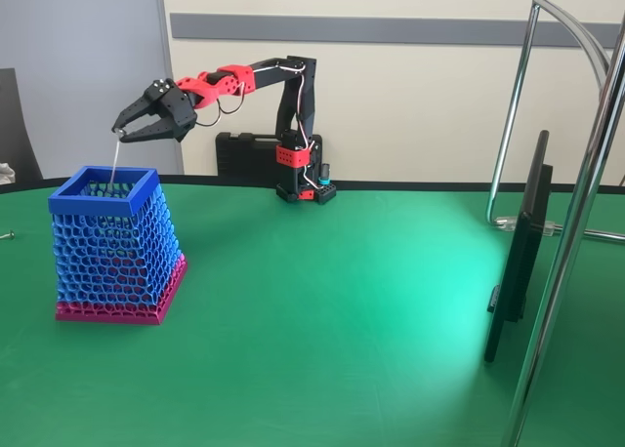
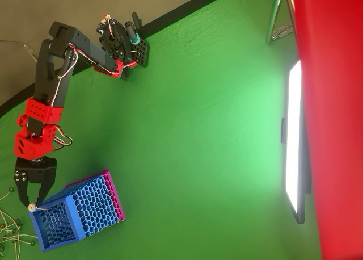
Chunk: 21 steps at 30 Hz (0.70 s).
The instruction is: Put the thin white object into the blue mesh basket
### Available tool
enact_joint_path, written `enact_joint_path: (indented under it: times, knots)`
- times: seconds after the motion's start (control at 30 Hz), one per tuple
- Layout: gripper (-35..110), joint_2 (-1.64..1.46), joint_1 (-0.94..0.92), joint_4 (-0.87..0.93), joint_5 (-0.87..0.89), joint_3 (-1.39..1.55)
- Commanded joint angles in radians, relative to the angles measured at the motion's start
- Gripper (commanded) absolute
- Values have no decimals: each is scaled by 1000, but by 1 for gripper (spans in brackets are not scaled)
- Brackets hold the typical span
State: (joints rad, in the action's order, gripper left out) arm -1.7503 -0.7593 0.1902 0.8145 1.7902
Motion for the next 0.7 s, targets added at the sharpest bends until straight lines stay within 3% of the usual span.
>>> enact_joint_path:
  times: [0.0,0.13,0.33,0.67]
  knots:
    - [16,-67,-6,-63,-20,37]
    - [17,-103,-9,-161,-54,132]
    - [15,-160,29,-167,-138,196]
    - [18,-382,270,-167,-551,448]
